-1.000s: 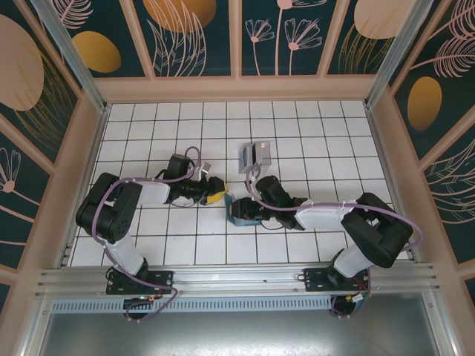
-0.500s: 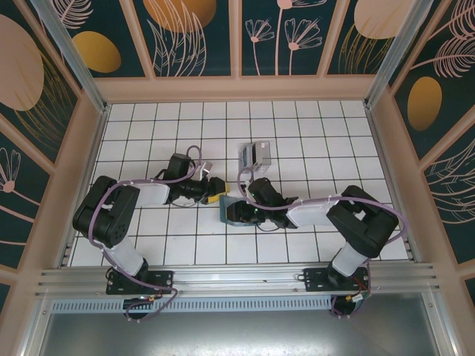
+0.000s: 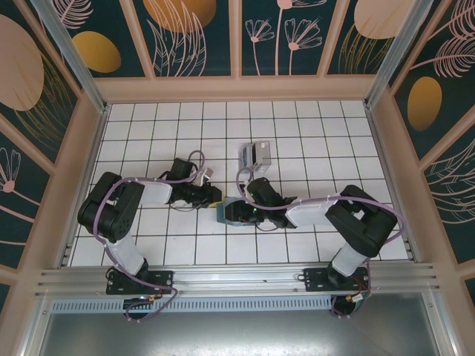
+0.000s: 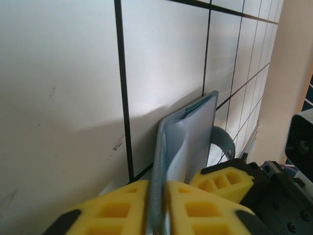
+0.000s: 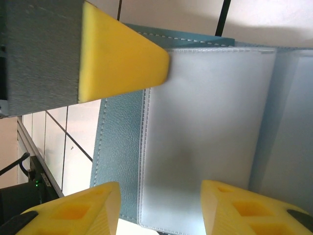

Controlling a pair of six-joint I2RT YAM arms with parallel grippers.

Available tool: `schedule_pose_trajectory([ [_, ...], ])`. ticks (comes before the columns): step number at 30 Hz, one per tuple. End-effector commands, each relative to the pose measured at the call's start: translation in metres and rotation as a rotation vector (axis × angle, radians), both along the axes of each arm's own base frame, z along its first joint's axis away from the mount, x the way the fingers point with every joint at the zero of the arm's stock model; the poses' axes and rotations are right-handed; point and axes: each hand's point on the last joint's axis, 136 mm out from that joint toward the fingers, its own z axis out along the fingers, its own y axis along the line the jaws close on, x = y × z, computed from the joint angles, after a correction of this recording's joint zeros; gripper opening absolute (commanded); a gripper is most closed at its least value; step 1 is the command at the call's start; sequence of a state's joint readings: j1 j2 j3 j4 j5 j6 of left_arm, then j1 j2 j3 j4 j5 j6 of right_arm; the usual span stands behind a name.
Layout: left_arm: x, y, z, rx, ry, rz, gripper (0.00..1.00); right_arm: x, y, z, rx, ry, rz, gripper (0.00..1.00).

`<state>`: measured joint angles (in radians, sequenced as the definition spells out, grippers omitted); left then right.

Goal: Put the credit cards into the card holder
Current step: Flip over the card slot in the card holder.

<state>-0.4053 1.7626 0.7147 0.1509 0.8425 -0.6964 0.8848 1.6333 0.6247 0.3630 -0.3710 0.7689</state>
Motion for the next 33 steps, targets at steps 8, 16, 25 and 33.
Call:
schedule_pose_trajectory([
  [8,0.005,-0.002,0.003,0.009,-0.029,-0.012,0.12,0.009,-0.024,-0.017,-0.123,-0.002,-0.126,0.44],
  [16,0.005,-0.003,0.005,-0.002,-0.031,-0.016,0.26,0.017,-0.041,-0.031,-0.381,-0.037,-0.163,0.44],
  [25,0.007,-0.005,0.005,-0.011,-0.032,-0.017,0.27,0.016,-0.040,-0.042,-0.432,-0.021,-0.177,0.35],
  [33,0.007,-0.007,0.009,-0.039,-0.037,-0.016,0.21,0.014,-0.035,-0.044,-0.363,0.027,-0.184,0.26],
])
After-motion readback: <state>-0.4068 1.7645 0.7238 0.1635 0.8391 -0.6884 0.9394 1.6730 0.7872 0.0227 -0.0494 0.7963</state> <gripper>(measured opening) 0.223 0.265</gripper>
